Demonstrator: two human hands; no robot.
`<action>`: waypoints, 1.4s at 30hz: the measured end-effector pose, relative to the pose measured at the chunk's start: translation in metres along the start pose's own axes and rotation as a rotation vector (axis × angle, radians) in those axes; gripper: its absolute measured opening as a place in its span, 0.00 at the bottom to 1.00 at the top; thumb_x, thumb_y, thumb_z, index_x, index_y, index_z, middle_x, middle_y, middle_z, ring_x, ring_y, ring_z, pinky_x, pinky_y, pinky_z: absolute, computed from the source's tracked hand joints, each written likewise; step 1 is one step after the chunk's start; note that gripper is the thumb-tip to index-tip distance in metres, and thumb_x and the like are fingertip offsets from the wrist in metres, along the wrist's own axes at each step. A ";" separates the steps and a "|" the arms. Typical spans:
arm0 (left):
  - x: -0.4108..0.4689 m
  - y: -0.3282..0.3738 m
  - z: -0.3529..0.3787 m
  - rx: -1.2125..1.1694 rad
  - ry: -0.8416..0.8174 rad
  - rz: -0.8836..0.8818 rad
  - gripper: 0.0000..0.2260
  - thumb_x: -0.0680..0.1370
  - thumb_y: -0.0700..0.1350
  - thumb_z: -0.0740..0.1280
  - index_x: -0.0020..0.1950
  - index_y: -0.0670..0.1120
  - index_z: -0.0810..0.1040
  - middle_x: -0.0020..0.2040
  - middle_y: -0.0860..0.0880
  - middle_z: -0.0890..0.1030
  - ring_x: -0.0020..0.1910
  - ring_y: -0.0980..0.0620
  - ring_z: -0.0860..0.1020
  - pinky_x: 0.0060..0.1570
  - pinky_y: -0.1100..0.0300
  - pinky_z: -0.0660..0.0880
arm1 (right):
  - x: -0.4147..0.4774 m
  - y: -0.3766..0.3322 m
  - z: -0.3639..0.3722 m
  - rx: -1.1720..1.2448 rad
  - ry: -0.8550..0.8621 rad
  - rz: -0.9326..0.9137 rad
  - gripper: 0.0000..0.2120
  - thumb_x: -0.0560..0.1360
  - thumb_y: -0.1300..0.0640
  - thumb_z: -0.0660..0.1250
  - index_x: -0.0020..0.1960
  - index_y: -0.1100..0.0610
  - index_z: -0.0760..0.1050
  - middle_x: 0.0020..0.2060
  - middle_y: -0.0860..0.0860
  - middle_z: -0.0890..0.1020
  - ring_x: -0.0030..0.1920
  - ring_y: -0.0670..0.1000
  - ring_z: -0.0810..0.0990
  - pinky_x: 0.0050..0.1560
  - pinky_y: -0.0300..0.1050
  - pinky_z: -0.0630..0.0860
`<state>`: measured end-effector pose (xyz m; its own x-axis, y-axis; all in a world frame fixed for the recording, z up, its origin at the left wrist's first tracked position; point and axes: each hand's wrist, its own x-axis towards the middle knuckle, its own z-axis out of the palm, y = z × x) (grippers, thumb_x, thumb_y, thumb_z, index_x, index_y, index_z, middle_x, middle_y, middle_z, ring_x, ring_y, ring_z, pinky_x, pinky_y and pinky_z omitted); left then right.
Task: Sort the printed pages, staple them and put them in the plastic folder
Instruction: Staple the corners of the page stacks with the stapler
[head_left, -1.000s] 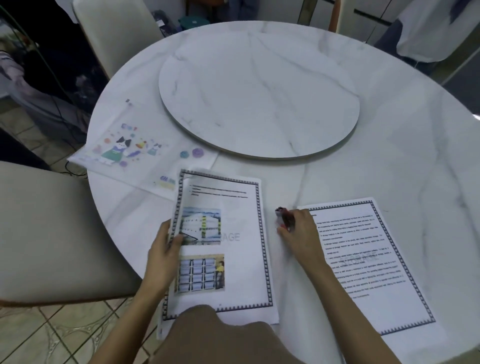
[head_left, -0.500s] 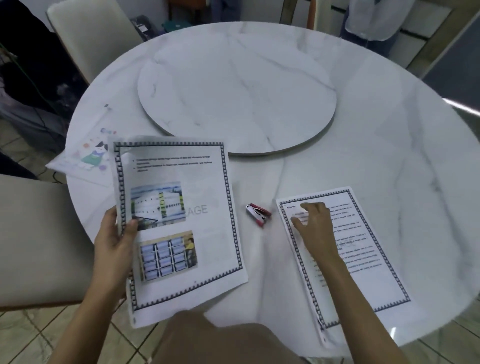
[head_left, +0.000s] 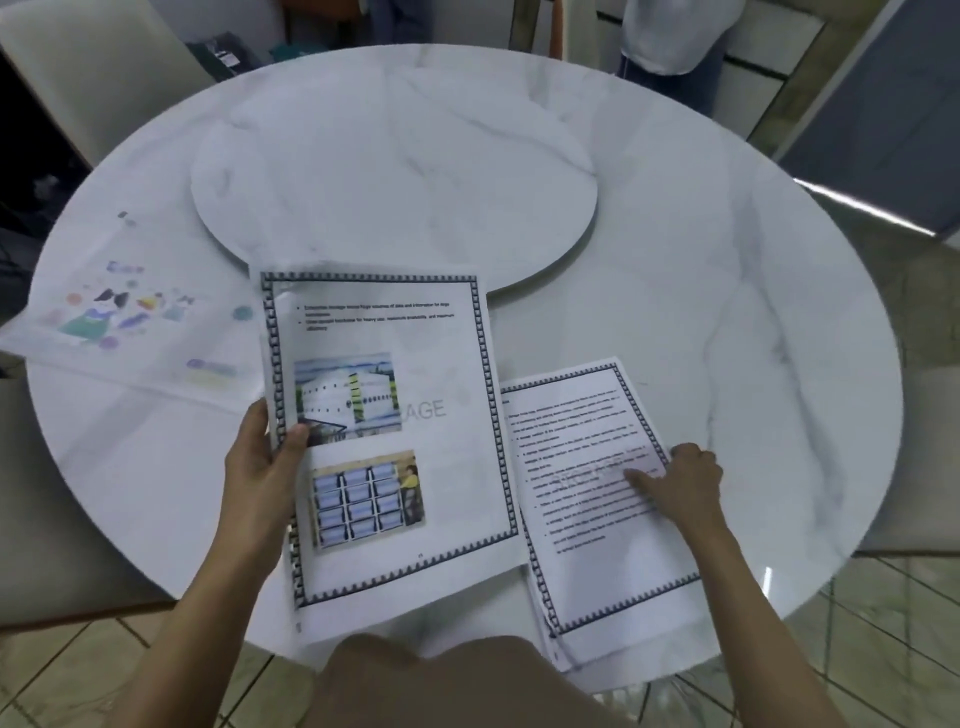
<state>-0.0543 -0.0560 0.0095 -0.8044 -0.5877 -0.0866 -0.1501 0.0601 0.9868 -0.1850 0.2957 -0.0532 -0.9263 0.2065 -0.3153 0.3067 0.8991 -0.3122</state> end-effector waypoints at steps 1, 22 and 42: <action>-0.003 -0.001 0.006 0.010 -0.004 -0.011 0.12 0.80 0.38 0.58 0.53 0.56 0.72 0.42 0.56 0.81 0.39 0.66 0.79 0.40 0.70 0.76 | 0.004 0.001 0.000 0.011 -0.001 0.008 0.39 0.65 0.45 0.74 0.64 0.69 0.64 0.61 0.65 0.70 0.63 0.63 0.67 0.60 0.51 0.66; -0.035 -0.036 0.086 -0.002 0.016 -0.344 0.09 0.80 0.38 0.58 0.59 0.45 0.71 0.53 0.45 0.78 0.49 0.47 0.77 0.50 0.55 0.72 | 0.050 0.074 -0.156 0.648 0.027 -0.231 0.08 0.75 0.60 0.65 0.53 0.60 0.74 0.33 0.46 0.85 0.30 0.44 0.80 0.31 0.30 0.76; -0.040 -0.049 0.146 0.125 -0.099 -0.388 0.17 0.81 0.43 0.58 0.70 0.46 0.67 0.64 0.47 0.76 0.59 0.48 0.75 0.60 0.54 0.70 | -0.014 -0.011 0.014 0.735 -0.230 -0.220 0.03 0.76 0.61 0.64 0.49 0.57 0.76 0.42 0.52 0.82 0.44 0.52 0.80 0.44 0.40 0.74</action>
<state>-0.0982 0.0822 -0.0557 -0.7249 -0.5058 -0.4676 -0.5169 -0.0493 0.8546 -0.1721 0.2774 -0.0583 -0.9384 -0.1024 -0.3300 0.2626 0.4091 -0.8739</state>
